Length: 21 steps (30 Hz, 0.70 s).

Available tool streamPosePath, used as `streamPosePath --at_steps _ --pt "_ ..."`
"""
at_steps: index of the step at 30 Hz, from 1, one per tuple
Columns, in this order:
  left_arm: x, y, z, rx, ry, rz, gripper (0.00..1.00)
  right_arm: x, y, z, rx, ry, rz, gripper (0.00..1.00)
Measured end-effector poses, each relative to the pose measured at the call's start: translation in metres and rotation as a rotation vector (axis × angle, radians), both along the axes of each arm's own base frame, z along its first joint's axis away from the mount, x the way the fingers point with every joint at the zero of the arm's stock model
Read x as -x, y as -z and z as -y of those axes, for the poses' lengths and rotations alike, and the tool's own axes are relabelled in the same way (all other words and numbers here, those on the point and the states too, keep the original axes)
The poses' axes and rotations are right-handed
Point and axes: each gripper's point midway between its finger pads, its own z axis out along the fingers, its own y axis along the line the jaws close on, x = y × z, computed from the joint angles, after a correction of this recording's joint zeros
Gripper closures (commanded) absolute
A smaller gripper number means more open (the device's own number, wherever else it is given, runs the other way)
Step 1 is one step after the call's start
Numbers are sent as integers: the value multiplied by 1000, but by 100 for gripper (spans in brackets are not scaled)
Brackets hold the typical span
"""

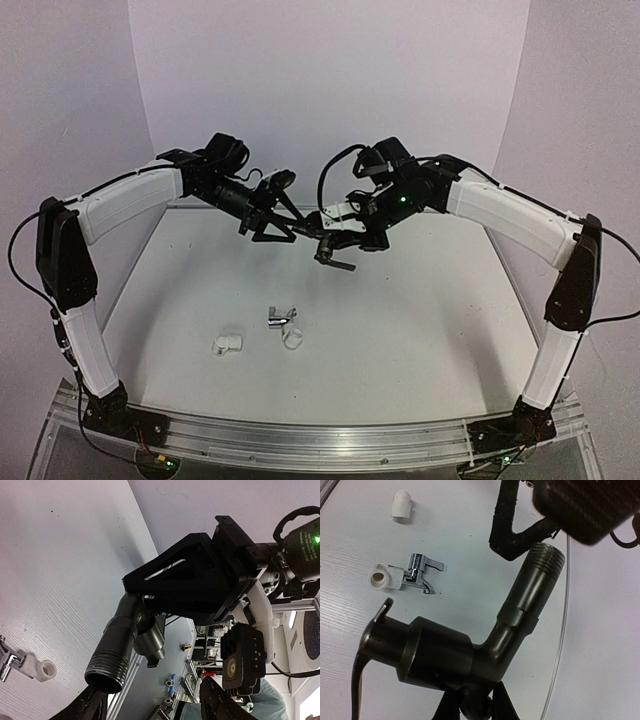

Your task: Install the water faucets

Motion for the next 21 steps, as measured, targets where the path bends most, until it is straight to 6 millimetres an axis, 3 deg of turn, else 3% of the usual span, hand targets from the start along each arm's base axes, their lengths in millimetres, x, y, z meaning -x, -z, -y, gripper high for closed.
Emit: streamPosePath --at_steps 6,8,12,18,21 --pt "-3 4 2 -8 -17 -46 61 -2 -1 0 11 -3 28 100" --pt "-5 5 2 -8 -23 -58 63 -3 -3 0 12 -2 39 100" --pt "-7 6 2 -5 -26 -79 62 -4 -5 1 15 1 54 100" --pt "-8 8 6 2 -21 -88 50 -2 -12 -6 -8 -22 81 100" --pt "-10 14 7 -8 -23 -107 51 1 -16 -10 -24 -39 92 100"
